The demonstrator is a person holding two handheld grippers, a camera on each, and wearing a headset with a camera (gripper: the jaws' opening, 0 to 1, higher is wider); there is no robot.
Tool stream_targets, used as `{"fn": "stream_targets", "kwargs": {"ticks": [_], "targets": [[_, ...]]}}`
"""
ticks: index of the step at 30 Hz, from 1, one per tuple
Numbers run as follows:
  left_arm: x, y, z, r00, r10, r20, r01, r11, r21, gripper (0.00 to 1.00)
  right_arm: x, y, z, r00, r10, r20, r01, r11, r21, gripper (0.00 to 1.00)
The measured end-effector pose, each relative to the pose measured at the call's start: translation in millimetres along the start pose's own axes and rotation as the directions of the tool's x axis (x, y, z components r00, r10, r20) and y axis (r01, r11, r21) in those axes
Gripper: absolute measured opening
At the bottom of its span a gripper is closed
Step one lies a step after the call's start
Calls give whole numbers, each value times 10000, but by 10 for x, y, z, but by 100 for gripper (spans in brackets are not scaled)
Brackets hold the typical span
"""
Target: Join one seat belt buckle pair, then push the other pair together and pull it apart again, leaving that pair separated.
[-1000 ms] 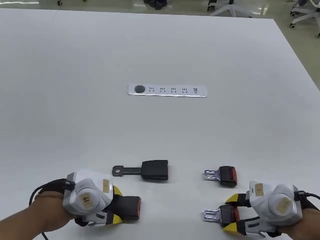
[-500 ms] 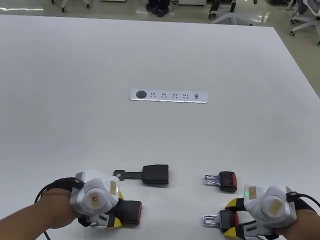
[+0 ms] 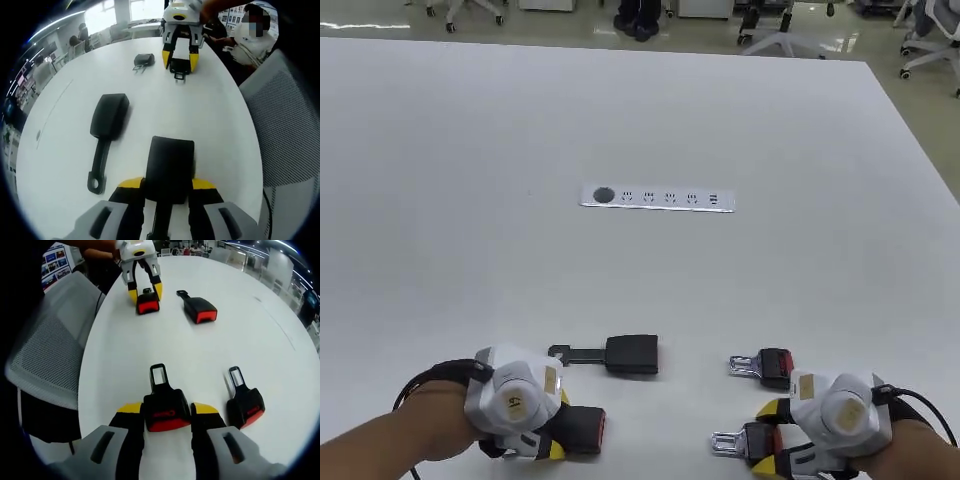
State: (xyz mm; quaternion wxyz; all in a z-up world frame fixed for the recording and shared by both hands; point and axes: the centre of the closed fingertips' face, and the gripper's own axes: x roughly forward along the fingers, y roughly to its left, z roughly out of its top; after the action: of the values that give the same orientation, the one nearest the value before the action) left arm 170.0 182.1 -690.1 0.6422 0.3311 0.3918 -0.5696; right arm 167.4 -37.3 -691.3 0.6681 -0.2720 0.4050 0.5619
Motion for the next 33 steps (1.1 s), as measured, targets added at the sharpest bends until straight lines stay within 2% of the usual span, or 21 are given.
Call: {"fn": "stream_targets", "kwargs": {"ticks": [11,16,22,30,33], "targets": [[10,-4,-3,9998,5,-180,-8,9999,-147,34,58,-26,204,9997,73,213,-72,10000,-62,34],[16,-1,-8,9996,-9,-284,5,9999,-143,34,124,-10,349,9985,230,489,-224,9997,-126,34],[12,7,-6,9994,4,-359,-12,9998,-213,34,121,-53,488,9981,271,558,-258,9994,-249,34],[-8,0,26,9992,-2,-403,-8,9997,-234,34,301,-15,677,9969,359,696,-334,9988,-368,34],[10,23,-2,9991,-16,-424,7,9998,-206,34,384,-24,733,9963,362,778,-333,9987,-375,34]]}}
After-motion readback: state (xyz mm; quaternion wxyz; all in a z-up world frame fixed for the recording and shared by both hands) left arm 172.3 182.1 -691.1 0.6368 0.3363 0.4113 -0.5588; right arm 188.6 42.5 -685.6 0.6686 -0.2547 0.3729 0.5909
